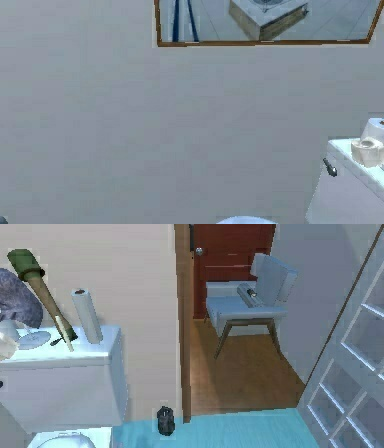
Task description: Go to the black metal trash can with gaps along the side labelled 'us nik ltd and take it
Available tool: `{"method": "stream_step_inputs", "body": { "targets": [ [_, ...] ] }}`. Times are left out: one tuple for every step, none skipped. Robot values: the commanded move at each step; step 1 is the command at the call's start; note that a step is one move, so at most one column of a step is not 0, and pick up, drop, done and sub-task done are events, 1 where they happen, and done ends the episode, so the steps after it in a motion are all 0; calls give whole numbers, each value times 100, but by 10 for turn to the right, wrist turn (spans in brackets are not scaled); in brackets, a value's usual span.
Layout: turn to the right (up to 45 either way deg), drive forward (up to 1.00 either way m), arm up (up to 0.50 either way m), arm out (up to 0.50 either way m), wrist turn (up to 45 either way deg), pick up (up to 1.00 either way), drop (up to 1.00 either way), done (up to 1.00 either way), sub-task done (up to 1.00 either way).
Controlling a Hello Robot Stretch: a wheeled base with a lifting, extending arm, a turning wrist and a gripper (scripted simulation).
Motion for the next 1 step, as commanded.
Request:
{"method": "stream_step_inputs", "body": {
  "targets": [
    [0,0,0,50,0,0,0,0,0]
  ]
}}
